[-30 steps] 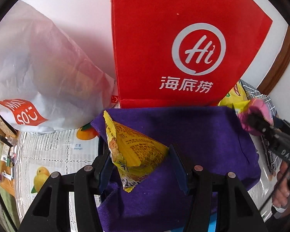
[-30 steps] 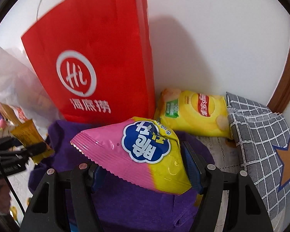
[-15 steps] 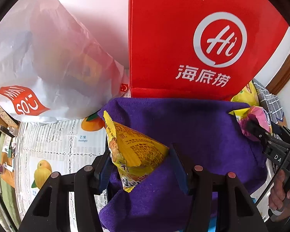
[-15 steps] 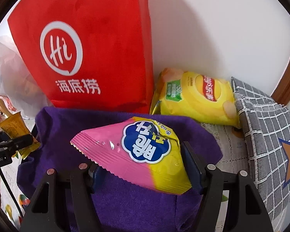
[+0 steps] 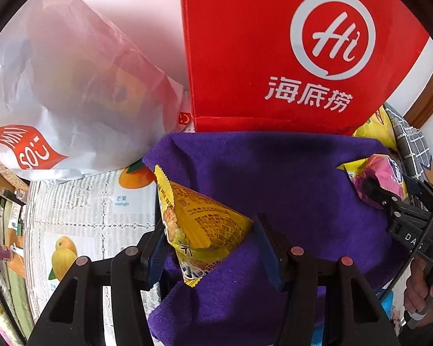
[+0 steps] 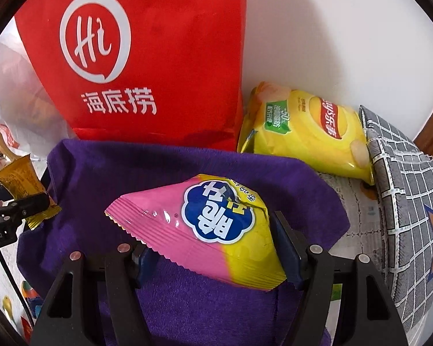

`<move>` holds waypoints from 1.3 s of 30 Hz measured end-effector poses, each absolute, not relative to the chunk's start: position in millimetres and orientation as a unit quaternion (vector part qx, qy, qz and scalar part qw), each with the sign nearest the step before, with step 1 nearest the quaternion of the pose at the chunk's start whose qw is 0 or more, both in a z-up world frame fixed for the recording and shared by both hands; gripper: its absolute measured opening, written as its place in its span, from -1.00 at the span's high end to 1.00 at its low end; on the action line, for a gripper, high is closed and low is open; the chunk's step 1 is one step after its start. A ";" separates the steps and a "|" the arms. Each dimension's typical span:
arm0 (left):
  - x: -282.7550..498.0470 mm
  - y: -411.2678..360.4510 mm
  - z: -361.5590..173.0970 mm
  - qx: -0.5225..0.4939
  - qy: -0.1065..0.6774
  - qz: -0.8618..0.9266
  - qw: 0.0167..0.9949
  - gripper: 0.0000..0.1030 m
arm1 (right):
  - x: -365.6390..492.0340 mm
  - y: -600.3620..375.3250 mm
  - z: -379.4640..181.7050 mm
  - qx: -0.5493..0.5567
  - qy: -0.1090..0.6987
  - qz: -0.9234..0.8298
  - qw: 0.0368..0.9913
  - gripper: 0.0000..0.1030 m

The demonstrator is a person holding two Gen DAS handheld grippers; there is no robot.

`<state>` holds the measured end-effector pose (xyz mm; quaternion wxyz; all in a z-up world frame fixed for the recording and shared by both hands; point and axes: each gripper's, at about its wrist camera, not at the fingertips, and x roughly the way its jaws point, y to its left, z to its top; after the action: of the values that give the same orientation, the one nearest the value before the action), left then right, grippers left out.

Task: Organize snacks
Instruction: 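Carry the chip bag and yellow packet onto the purple towel with both tools, then open both tools to drop the packets on the purple towel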

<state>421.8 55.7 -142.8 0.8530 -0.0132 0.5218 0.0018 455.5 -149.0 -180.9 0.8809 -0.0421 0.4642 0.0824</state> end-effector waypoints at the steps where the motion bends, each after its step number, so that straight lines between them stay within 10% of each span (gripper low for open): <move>1: 422.0 54.9 -143.6 -0.012 0.523 0.000 0.852 -0.07 | 456.4 -148.5 -181.5 -0.043 0.466 0.083 0.880 -0.36; 26: 435.2 43.7 -166.9 0.017 0.532 -0.011 0.846 -0.08 | 448.2 -143.2 -146.9 -0.041 0.438 0.085 0.894 -0.55; 39: 427.3 41.4 -148.8 0.011 0.499 -0.020 0.866 -0.42 | 440.0 -155.9 -127.4 -0.015 0.419 0.095 0.903 -0.57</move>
<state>427.3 41.4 -148.8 0.8664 0.0111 0.4988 -0.0204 440.0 -155.9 -127.4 0.9029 -0.0148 0.4191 0.0947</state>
